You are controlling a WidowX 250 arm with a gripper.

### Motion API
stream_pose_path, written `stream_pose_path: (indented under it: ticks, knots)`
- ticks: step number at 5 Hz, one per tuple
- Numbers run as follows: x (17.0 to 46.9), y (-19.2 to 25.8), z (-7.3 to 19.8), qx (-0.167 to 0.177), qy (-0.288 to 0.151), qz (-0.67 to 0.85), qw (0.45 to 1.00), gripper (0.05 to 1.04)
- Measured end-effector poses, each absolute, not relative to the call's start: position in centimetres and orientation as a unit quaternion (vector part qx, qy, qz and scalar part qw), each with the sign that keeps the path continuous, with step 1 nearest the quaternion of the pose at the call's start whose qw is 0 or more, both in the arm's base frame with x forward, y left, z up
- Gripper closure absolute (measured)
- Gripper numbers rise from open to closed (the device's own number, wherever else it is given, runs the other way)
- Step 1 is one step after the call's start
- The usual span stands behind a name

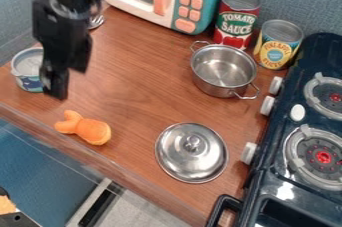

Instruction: Put a orange object inside the pot

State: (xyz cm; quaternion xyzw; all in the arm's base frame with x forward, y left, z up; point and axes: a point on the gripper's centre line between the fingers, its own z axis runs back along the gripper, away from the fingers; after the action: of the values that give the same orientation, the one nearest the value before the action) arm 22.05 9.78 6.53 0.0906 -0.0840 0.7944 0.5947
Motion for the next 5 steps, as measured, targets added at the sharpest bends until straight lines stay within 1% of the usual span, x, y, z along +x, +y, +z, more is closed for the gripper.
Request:
stream_pose_path:
  ticks: [1,3,4,5]
  knots:
    - [21.3,8.0,5.0,0.098,-0.08,0.775,0.619,0.083]
    - [21.7,6.5,2.6,0.097,-0.058,0.764,0.635,0.083]
    - [21.8,6.2,1.6,0.105,-0.053,0.76,0.64,0.121]
    - [22.0,6.1,1.4,0.106,-0.055,0.762,0.636,0.263]
